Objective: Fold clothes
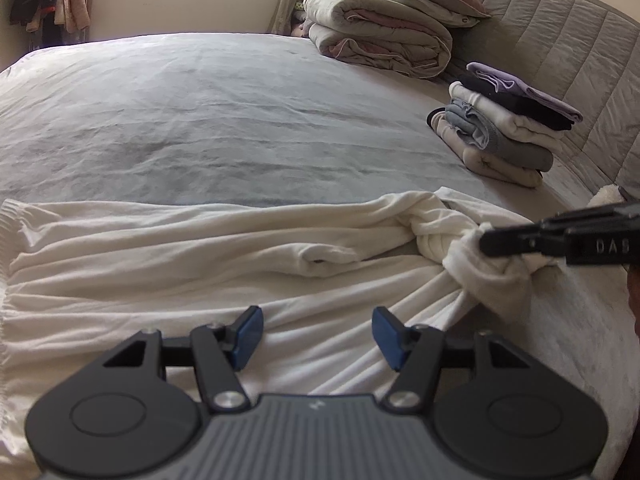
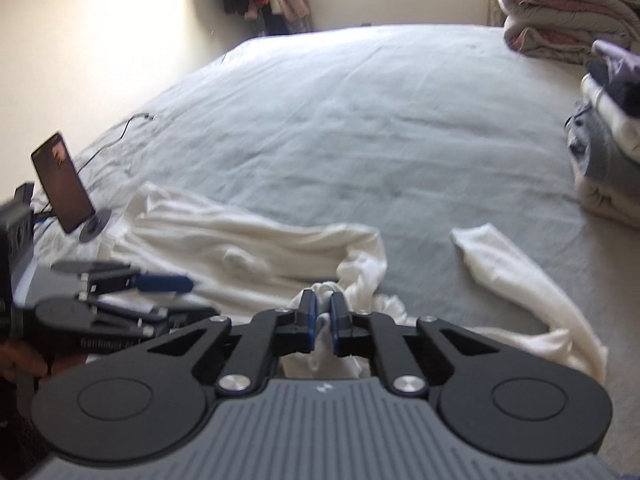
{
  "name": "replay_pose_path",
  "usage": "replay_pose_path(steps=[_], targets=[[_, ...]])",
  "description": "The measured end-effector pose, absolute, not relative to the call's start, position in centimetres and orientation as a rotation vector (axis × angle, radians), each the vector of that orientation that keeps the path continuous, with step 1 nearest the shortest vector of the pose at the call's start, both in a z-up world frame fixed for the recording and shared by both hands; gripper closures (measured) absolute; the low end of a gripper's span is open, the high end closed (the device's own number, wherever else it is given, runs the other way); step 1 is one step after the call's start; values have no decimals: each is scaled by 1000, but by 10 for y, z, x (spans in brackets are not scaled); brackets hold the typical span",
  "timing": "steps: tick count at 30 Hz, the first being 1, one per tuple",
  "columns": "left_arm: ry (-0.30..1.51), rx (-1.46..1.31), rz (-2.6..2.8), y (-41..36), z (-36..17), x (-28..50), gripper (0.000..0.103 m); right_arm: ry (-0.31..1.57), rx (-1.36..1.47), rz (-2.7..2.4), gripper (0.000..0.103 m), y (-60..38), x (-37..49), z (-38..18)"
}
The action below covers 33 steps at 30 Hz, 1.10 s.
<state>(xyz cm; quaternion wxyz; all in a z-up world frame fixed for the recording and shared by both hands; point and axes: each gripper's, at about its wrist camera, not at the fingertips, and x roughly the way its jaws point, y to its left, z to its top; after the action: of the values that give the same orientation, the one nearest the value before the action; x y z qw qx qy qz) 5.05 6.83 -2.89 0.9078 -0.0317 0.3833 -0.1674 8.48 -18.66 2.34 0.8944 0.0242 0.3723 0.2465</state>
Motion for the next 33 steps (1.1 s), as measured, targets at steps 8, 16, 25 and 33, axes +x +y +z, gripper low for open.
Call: replay_pose_path(steps=[8, 16, 25, 33], targets=[[788, 2, -372, 67, -36, 44, 41, 692, 121, 359, 98, -222, 118, 32], [776, 59, -376, 62, -37, 40, 41, 611, 106, 211, 98, -247, 139, 23], [776, 66, -371, 61, -37, 39, 41, 531, 102, 156, 98, -265, 146, 27], [782, 60, -366, 60, -34, 38, 41, 593, 123, 203, 88, -268, 148, 25]])
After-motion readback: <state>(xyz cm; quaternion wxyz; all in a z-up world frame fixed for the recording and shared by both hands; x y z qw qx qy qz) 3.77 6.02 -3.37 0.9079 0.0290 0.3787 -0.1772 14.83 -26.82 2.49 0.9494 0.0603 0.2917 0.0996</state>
